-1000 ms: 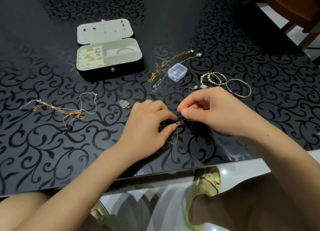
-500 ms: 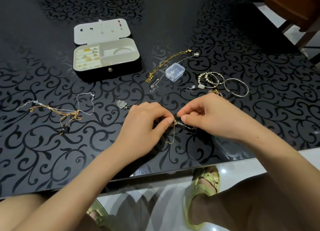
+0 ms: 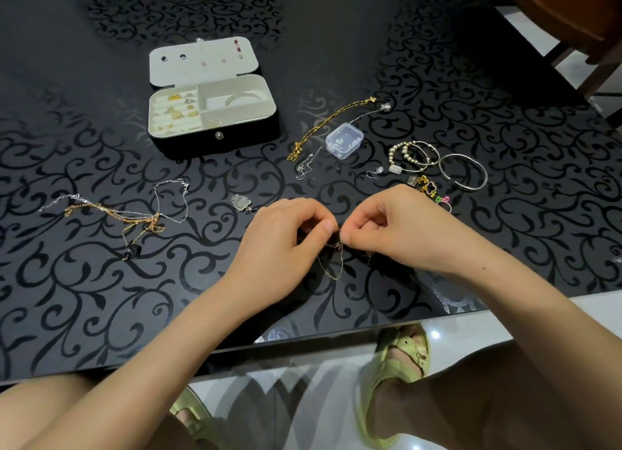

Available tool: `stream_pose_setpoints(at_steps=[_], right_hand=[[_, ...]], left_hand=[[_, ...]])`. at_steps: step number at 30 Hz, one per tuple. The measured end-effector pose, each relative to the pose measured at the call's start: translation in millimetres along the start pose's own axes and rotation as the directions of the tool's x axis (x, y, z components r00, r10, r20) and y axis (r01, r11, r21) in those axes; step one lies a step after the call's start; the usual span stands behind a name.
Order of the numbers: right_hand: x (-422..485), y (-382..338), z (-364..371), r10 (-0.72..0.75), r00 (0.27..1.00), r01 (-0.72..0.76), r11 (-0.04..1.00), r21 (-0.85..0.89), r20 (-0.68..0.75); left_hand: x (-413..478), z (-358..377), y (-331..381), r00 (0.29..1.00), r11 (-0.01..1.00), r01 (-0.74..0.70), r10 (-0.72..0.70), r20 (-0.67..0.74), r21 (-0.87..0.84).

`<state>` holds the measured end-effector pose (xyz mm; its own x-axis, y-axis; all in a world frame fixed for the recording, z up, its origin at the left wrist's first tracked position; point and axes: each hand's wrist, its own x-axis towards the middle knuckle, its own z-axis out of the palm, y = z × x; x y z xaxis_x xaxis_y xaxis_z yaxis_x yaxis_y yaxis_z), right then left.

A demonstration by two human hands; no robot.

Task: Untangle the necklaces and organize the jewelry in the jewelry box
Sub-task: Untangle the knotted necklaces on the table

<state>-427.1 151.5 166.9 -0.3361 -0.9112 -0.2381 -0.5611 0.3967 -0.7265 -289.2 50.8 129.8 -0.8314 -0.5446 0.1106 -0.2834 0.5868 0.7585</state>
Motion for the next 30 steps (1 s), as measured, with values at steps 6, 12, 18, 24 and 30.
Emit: stream_pose_setpoints(at_steps=[6,12,18,24,30], right_hand=[[-1.6,1.8,-6.1,-0.004,1.0,0.005,0.999,0.049,-0.012],[-6.0,-0.4,-11.3,-0.087,0.995,0.086,0.996,-0.018,-0.054],[-6.1,-1.5,-12.4,-0.039,0.997,0.04,0.999,0.023,-0.07],[-4.4,-4.3,-7.3,0.078,0.997,-0.081,0.963,0.255,0.024],[-1.5,-2.3,-4.9,0.173,0.985,-0.168,0.941,0.294,0.009]], left_hand=[[-1.8,-3.4,2.8,0.998,0.991,0.054,-0.049,0.04,-0.126],[-3.0,-4.5,5.0,0.994,0.962,0.094,-0.078,0.07,-0.256],[-3.2,-4.3,8.1,0.994,0.954,0.103,-0.089,0.065,-0.282],[-3.2,-2.5,7.4,0.99,0.955,0.131,-0.111,0.088,-0.266],[-2.6,-2.3,4.0,0.992,0.968,0.116,-0.101,0.076,-0.225]])
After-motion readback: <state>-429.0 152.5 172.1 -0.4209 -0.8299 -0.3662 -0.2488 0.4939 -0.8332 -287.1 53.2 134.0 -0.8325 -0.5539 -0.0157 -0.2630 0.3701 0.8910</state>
